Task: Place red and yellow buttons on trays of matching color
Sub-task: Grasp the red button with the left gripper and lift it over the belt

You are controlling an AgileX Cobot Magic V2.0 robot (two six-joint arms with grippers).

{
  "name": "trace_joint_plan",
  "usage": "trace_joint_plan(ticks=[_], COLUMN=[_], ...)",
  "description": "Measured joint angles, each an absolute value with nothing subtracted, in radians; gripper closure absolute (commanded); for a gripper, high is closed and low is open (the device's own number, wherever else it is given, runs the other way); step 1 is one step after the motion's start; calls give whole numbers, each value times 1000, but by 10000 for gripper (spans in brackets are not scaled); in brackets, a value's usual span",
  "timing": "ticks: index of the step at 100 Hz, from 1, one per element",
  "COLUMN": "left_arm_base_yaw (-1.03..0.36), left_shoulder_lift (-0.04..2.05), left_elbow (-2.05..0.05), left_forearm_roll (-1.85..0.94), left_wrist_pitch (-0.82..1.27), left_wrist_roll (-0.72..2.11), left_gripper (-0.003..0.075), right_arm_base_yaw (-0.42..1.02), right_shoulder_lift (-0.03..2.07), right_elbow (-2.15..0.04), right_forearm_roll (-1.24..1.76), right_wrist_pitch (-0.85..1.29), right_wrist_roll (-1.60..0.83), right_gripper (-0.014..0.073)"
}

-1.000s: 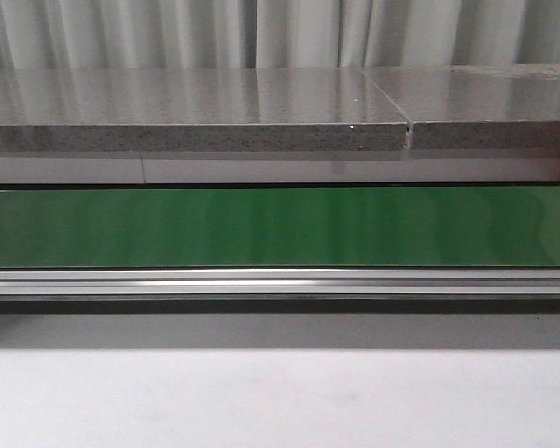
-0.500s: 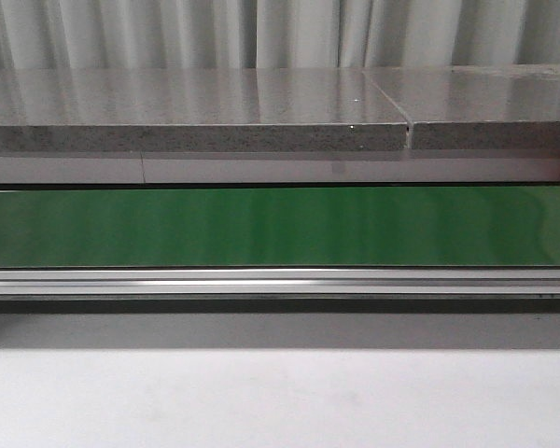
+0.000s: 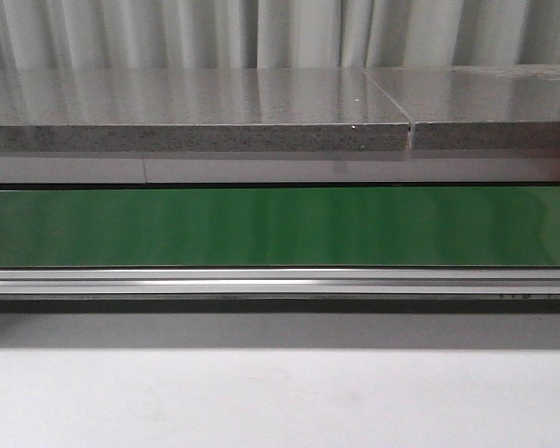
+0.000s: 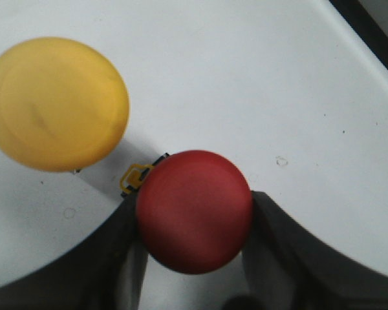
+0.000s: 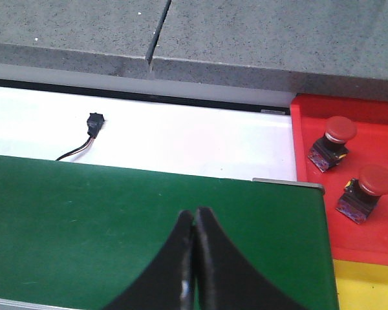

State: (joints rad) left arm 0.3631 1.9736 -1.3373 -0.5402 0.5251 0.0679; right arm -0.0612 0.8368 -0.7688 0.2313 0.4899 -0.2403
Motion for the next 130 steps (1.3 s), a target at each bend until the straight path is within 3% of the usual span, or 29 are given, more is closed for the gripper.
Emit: trace_joint_plan(ticks=[39,74,130], left_arm_base_yaw=[363,361,205], left_shoulder_lift=[1749,1538,1544], left_elbow=[-1333,-1333,-1326], left_forearm_roll=[-534,-382,-313], left_wrist_pitch=[571,811,933], left_wrist_roll=[145,221,247], left_gripper=[639,640,640], right_arm_base_yaw=[-61,-61,-61], right_shoulder_lift=[837,837,837], right_elbow=[-769,-769,-769], right_forearm_roll=[231,231,231], right_wrist_pitch=[490,490,490], right_wrist_roll=[-240,-240,-240], right_gripper=[660,660,660])
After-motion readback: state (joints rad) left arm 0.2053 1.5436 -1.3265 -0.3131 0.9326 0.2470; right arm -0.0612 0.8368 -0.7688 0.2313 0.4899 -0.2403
